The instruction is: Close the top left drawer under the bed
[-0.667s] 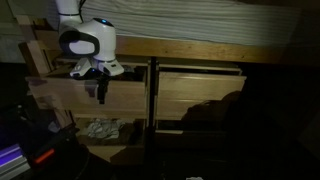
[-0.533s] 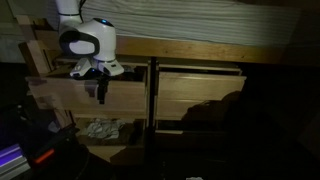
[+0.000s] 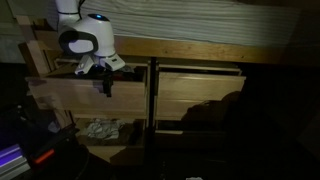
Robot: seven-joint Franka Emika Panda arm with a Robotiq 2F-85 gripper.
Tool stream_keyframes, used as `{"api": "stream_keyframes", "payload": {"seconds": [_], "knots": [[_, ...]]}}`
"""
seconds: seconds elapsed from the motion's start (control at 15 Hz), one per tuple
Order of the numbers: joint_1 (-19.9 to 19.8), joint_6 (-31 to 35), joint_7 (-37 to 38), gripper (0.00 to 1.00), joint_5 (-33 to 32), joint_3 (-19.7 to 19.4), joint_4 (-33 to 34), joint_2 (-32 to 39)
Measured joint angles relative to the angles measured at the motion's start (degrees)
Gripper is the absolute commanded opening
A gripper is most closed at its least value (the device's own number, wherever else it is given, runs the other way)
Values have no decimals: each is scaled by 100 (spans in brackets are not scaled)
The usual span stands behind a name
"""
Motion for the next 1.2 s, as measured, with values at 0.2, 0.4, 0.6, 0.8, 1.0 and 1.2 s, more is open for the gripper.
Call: {"api": "stream_keyframes", "payload": {"seconds": [0.2, 0.4, 0.6, 0.8, 1.0, 1.2], "knots": [[-212, 1162, 15, 100, -82, 474, 111, 434], [-192, 1450, 487, 100, -675, 590, 756, 881], [-245, 1402, 989, 100, -1245, 686, 1752, 1182], [-320, 1367, 1199, 100, -1405, 817, 2602, 1541], [-309, 1368, 1210, 100, -1379, 764, 2776, 1699], [-76, 1344, 1180, 100, -1145, 412, 2750, 1595]]}}
